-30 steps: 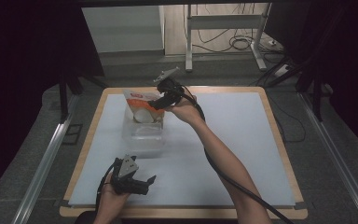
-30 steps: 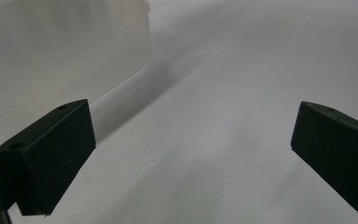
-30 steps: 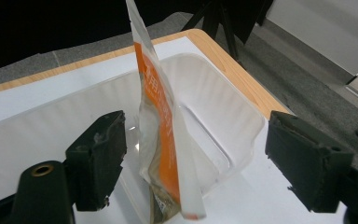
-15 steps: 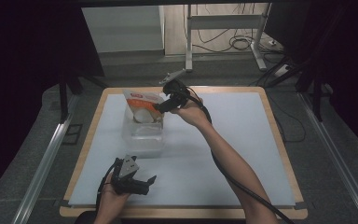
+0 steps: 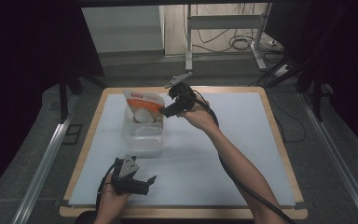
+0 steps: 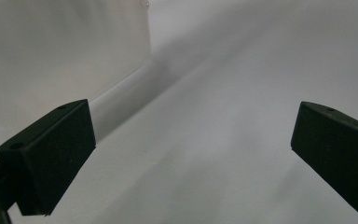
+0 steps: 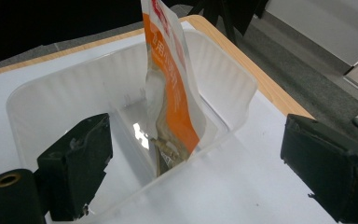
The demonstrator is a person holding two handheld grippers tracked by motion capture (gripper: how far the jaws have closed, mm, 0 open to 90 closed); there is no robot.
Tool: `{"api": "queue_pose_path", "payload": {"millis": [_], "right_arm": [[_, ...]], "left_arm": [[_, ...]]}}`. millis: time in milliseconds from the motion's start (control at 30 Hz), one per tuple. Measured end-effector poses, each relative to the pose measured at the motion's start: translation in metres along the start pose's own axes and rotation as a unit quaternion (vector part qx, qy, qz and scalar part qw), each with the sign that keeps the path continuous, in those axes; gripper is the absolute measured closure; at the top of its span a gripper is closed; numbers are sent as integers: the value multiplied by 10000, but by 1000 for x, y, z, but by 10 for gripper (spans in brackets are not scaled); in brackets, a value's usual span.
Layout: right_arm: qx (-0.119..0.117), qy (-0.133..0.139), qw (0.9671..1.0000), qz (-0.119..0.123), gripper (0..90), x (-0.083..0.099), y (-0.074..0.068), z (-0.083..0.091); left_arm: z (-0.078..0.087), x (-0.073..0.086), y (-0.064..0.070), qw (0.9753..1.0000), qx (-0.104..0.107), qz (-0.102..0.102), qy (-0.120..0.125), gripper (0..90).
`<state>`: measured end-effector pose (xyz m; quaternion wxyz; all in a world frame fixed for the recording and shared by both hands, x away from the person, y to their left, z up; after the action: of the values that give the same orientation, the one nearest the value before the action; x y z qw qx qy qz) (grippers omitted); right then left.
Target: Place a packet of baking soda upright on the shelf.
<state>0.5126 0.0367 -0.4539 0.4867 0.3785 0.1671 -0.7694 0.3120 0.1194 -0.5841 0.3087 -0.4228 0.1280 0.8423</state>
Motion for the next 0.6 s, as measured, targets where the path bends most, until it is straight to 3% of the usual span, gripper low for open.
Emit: {"api": "queue_pose_path", "payload": {"millis": [600], "right_arm": [[23, 166, 9998, -140, 54, 22, -1, 27]], "left_arm": [[0, 0, 0, 10000, -19, -13, -18, 0]]}}
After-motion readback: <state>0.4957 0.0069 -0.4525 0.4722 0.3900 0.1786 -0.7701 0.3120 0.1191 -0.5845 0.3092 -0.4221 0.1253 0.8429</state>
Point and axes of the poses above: each handheld gripper's, and its own axes: z roughly backward along the jaws, x roughly out of its underside, y roughly to its right, the point moved 10 cm from there along -z, roughly forward along the jaws, and after that the axes turned 2 degrees about -y, right-handed, at the moved point
